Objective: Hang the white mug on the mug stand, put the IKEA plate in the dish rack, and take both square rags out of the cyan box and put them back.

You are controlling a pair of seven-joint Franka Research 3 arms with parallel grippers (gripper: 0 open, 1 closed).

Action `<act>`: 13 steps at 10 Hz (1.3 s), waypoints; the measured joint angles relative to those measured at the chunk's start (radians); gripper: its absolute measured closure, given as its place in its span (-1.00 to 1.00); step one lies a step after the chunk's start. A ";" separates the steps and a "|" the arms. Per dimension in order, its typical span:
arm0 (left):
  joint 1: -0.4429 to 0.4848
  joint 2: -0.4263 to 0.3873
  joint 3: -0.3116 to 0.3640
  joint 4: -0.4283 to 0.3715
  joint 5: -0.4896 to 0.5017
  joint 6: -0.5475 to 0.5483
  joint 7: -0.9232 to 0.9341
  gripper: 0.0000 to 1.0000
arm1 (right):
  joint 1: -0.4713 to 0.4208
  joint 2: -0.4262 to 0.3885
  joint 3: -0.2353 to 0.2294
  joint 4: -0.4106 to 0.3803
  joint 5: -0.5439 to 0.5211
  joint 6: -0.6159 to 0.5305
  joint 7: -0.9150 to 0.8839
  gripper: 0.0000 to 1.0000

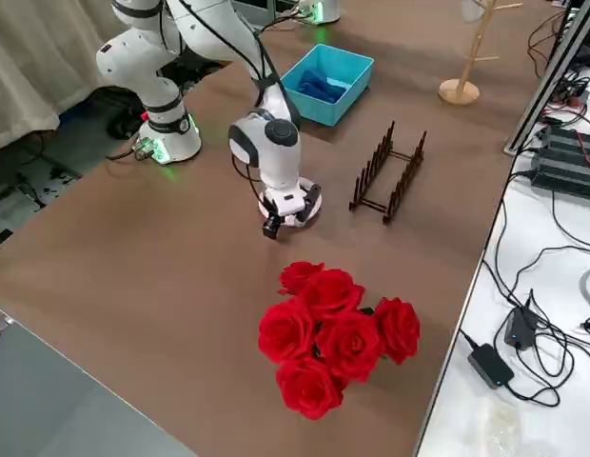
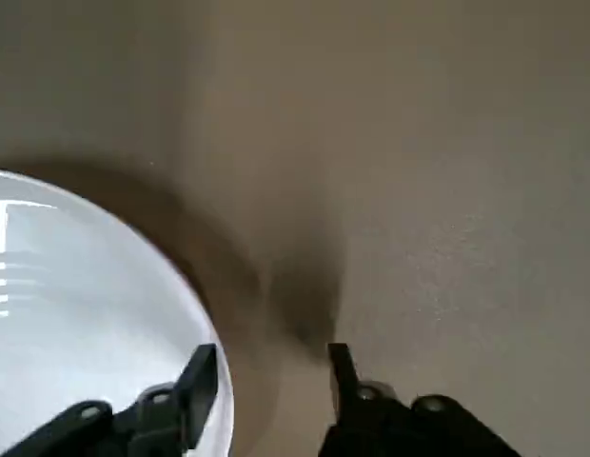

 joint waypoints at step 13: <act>-0.006 0.019 -0.115 -0.092 0.068 0.243 -0.232 0.88 | 0.055 -0.092 0.008 0.118 -0.003 -0.283 -0.012 0.94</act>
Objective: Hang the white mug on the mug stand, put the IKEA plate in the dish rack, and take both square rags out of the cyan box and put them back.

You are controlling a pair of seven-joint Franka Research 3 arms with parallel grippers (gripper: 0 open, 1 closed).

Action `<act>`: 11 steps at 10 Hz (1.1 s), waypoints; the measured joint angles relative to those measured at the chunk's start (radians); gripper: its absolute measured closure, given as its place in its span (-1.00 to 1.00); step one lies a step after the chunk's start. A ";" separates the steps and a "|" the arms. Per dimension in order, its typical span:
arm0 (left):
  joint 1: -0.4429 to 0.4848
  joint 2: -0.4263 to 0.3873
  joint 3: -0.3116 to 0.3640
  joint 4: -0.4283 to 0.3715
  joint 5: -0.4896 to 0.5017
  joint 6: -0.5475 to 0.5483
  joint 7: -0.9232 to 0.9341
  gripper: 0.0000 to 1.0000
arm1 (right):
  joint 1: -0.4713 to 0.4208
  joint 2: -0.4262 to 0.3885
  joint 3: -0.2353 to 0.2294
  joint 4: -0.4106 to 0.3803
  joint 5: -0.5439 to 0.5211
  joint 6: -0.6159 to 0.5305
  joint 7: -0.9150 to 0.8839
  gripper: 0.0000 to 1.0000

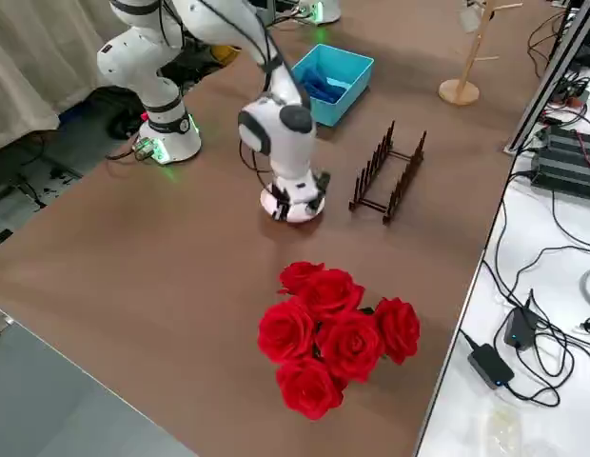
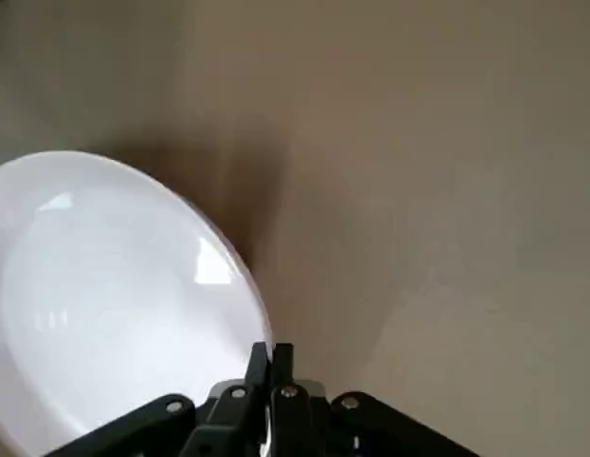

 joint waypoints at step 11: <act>-0.019 0.072 -0.032 0.027 0.017 0.065 -0.072 0.88 | 0.477 -0.106 0.013 0.532 -0.563 -0.873 0.736 0.95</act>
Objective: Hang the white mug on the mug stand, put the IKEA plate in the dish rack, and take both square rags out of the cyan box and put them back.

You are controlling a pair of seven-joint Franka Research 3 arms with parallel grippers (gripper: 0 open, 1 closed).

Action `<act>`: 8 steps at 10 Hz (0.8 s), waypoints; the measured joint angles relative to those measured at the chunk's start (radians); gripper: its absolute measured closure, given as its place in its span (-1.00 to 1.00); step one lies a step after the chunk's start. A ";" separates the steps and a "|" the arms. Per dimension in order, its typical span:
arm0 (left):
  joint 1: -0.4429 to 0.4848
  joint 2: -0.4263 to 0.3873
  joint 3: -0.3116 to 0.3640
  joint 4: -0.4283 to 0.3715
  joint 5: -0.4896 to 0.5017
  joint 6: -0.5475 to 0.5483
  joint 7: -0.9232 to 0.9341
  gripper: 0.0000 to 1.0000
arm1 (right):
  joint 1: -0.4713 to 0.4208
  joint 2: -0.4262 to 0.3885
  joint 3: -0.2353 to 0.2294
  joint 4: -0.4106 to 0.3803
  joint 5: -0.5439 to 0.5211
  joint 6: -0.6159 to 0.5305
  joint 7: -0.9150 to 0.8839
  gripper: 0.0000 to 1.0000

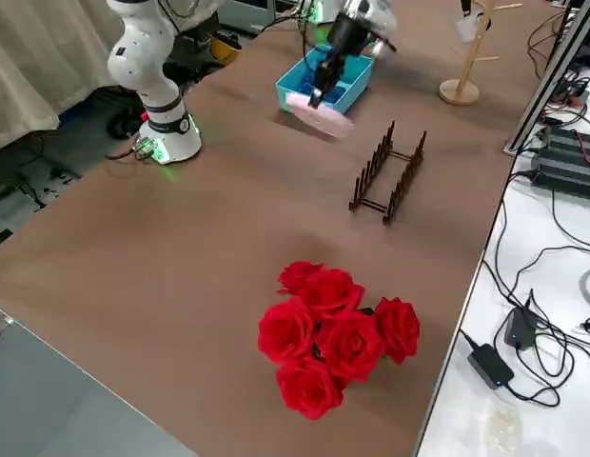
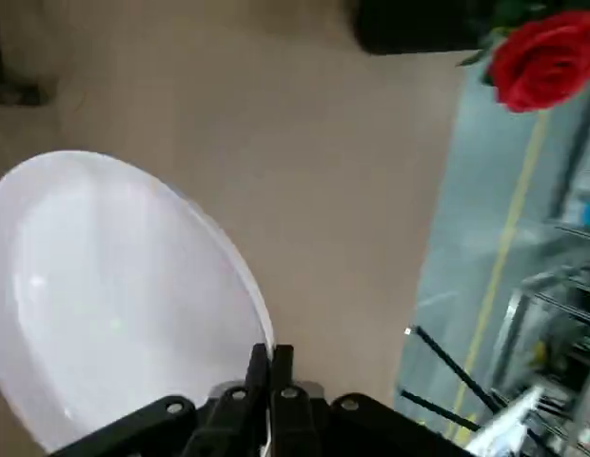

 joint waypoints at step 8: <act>-0.018 0.067 -0.004 0.070 0.069 0.004 -0.093 0.56 | 0.112 0.291 -0.003 0.207 -0.258 -0.060 0.198 0.95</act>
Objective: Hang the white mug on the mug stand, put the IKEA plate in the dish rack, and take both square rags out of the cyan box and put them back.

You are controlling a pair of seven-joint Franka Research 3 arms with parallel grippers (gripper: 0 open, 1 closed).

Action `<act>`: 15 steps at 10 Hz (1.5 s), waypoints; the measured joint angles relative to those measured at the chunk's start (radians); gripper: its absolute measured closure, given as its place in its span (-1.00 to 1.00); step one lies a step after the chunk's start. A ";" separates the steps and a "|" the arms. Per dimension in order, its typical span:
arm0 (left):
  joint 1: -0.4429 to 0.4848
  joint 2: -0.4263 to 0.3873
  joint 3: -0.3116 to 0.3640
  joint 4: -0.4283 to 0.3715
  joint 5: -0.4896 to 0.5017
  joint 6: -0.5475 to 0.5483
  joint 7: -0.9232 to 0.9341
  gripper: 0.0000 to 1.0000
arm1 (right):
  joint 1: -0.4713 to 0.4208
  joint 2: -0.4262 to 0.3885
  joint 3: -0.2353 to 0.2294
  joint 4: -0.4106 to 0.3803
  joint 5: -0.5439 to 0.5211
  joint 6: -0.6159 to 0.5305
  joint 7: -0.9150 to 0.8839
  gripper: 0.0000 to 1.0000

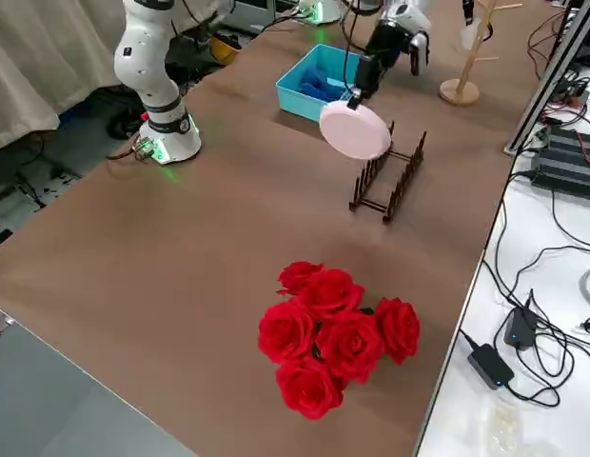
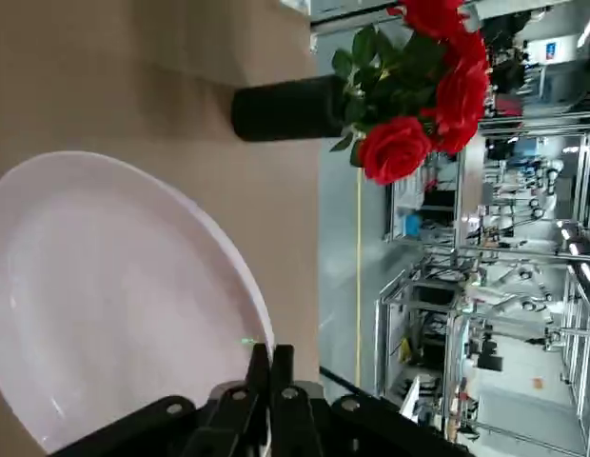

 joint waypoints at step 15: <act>0.033 -0.109 0.117 0.501 0.006 -0.995 0.385 -1.00 | 0.015 0.221 -0.003 0.150 -0.003 0.046 0.139 0.95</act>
